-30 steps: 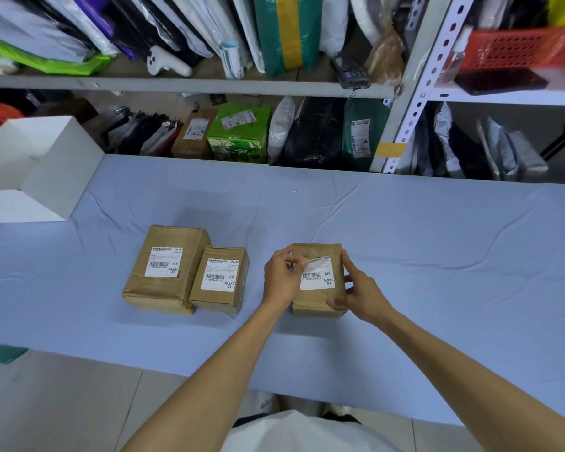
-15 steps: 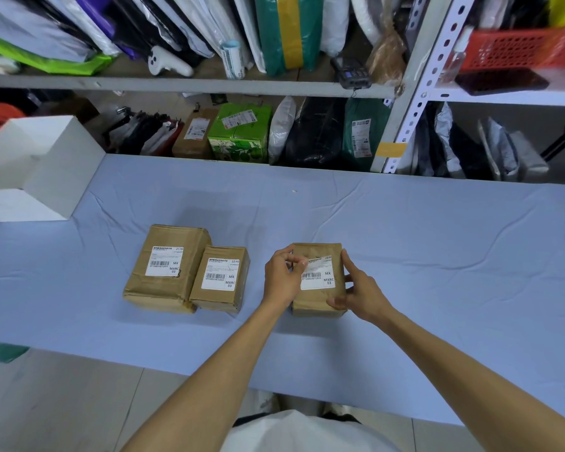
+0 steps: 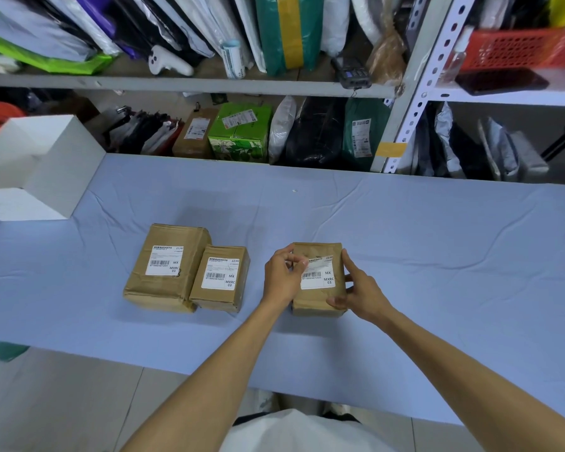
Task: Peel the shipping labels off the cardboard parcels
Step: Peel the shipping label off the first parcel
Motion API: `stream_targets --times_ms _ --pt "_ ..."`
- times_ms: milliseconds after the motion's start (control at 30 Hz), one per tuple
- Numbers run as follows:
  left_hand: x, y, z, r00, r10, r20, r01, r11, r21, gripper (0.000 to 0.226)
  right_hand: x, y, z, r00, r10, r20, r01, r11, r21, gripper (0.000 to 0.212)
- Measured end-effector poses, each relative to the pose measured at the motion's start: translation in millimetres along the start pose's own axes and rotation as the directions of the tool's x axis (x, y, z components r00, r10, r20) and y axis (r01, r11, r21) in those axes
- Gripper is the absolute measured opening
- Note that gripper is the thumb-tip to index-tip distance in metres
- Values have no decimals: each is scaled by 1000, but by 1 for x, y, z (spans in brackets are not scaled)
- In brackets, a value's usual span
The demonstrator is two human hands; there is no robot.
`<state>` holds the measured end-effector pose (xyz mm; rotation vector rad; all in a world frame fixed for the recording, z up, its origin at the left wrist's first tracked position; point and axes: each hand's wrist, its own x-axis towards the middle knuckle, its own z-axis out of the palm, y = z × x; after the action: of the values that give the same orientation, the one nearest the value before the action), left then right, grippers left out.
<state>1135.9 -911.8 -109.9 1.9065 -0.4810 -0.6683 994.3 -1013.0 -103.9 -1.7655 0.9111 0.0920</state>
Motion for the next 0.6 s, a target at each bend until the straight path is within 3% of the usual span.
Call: stream_targets --times_ms 600 --pt "-1 -2 -4 1000 22 18 -22 1000 12 10 -1 0 2 1000 -18 -2 18 1000 0 106"
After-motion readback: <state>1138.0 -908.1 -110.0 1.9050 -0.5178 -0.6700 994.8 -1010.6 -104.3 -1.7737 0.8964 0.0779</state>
